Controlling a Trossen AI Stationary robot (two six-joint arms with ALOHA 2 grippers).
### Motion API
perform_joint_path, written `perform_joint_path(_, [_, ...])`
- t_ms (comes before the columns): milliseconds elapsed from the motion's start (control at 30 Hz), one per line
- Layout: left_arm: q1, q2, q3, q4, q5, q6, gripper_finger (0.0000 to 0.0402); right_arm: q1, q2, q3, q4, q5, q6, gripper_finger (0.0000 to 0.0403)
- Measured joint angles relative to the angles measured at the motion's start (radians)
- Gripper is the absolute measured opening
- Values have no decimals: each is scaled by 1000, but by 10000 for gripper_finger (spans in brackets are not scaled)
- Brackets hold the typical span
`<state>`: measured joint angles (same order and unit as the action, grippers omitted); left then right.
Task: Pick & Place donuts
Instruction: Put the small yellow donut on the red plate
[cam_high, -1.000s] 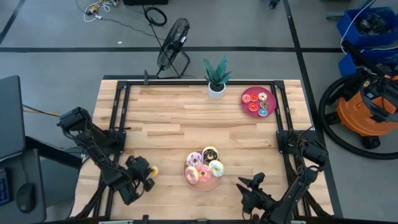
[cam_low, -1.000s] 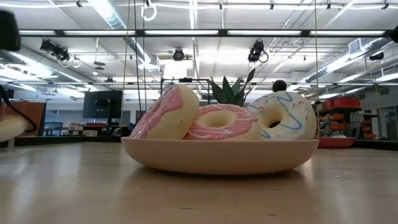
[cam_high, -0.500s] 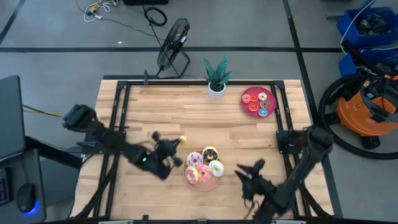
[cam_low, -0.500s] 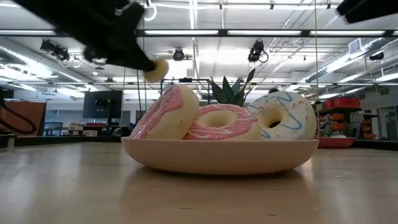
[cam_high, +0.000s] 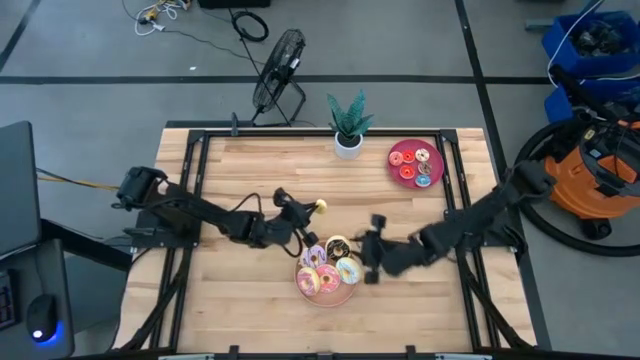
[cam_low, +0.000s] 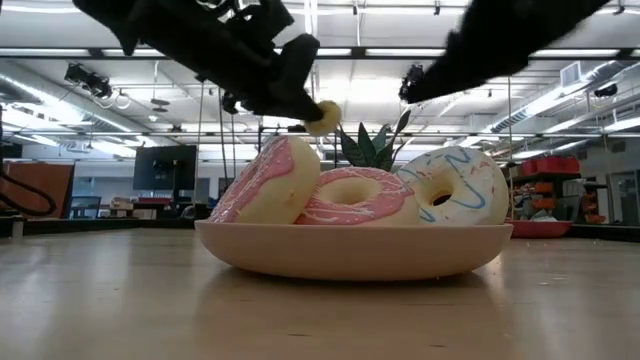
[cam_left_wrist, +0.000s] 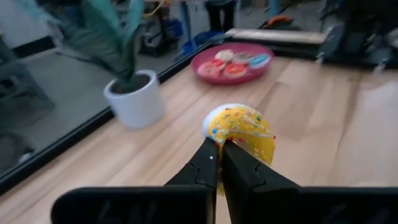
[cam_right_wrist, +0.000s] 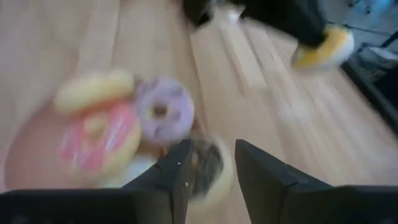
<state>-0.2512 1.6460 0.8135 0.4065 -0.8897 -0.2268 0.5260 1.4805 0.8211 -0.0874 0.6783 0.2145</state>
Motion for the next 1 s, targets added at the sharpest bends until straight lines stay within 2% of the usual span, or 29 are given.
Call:
perform_joint_path(133, [9,53,0,123,36,72,14,-125,-8,-42,204,-83,-23,133])
perform_joint_path(267, [5,80,0,165,54,89,12,-209,-8,-45,200,-104,12,161])
perform_joint_path(467, [5,89,0,172,56,82,16,-272,-7,-45,238,-173,52,239])
perform_joint_path(567, [0,90,0,192,56,83,15,-294,-7,-45,249,-176,65,253])
perform_joint_path(767, [0,89,0,214,57,85,17,-332,19,-44,328,-258,47,232])
perform_joint_path(1000, [-11,89,0,217,54,85,19,-363,39,-44,348,-260,15,171])
